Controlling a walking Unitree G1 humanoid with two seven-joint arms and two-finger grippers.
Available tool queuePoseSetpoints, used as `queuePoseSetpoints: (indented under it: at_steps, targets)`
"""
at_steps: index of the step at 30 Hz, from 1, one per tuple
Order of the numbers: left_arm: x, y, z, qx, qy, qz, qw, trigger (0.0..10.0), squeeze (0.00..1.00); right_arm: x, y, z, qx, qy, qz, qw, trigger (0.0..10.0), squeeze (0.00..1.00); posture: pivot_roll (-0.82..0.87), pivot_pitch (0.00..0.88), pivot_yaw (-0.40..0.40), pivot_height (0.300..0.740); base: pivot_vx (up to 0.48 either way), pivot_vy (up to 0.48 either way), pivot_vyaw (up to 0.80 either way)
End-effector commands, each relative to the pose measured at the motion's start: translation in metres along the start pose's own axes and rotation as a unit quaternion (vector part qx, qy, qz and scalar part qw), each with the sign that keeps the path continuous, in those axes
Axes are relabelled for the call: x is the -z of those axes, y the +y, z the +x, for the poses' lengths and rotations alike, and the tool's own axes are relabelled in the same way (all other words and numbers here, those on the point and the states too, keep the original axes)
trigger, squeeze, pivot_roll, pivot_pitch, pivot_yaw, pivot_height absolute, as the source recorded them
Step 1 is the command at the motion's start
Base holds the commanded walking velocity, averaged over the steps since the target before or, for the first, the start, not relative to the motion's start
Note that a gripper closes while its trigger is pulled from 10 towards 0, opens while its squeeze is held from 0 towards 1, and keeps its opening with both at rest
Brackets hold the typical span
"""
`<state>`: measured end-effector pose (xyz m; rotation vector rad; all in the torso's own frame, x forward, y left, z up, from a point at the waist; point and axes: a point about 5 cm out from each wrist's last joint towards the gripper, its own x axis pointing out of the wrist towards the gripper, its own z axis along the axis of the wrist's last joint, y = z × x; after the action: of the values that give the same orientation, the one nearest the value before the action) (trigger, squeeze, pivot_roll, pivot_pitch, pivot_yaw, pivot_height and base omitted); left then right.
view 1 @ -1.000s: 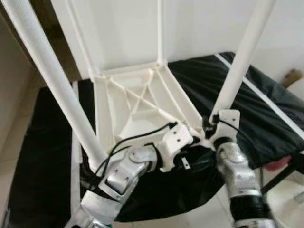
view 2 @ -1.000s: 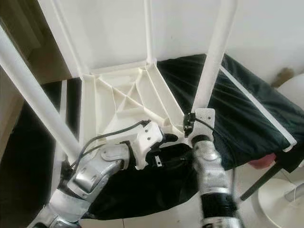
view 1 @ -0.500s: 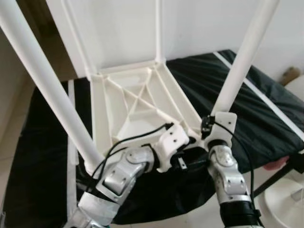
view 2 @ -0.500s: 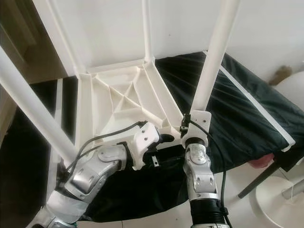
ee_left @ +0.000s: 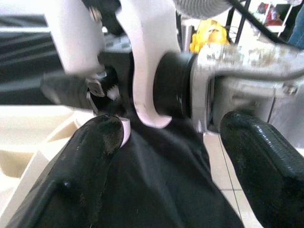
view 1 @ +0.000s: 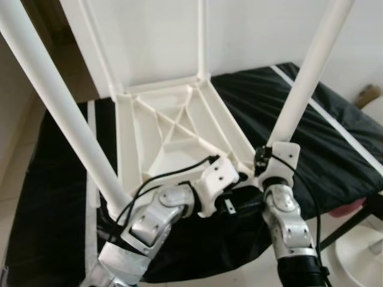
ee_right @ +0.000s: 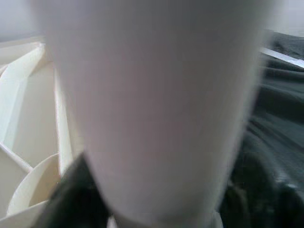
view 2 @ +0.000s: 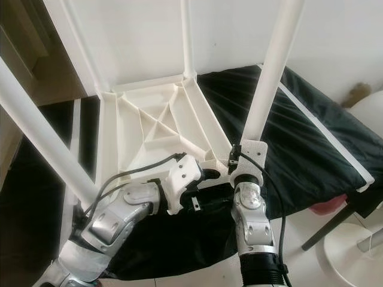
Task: Building children table
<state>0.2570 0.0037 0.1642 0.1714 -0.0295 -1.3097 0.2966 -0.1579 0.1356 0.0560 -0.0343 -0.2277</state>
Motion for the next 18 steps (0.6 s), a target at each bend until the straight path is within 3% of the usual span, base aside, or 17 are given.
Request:
queuePoseSetpoints:
  at_steps: [1, 9, 10, 18]
  targets:
    - [0.0009, 0.0003, 0.0014, 0.016, 0.003, 0.004, 1.000, 10.0, 0.00, -0.0011, -0.0053, -0.0022, -0.014, -0.004, 0.011, 1.000, 10.0, 1.00, -0.15, 0.000, 0.075, 0.740, 0.000, 0.000, 0.00]
    - [-0.0010, 0.0014, 0.0034, 0.020, 0.001, 0.003, 1.000, 10.0, 0.00, -0.0052, -0.0035, -0.0082, -0.081, -0.015, 0.021, 0.996, 10.0, 1.00, -0.15, 0.000, 0.076, 0.740, 0.000, 0.000, 0.00]
    - [-0.0014, 0.0014, 0.0028, 0.023, -0.001, 0.002, 1.000, 10.0, 0.00, -0.0064, -0.0031, -0.0088, -0.096, -0.018, 0.022, 0.995, 10.0, 0.00, -0.14, 0.000, 0.078, 0.740, 0.000, 0.000, 0.00]
    - [-0.0033, 0.0052, 0.0033, 0.047, 0.005, -0.002, 0.999, 10.0, 0.00, -0.0050, 0.0022, -0.0081, -0.147, -0.016, 0.010, 0.989, 10.0, 0.00, -0.10, 0.000, 0.097, 0.740, 0.000, 0.000, 0.00]
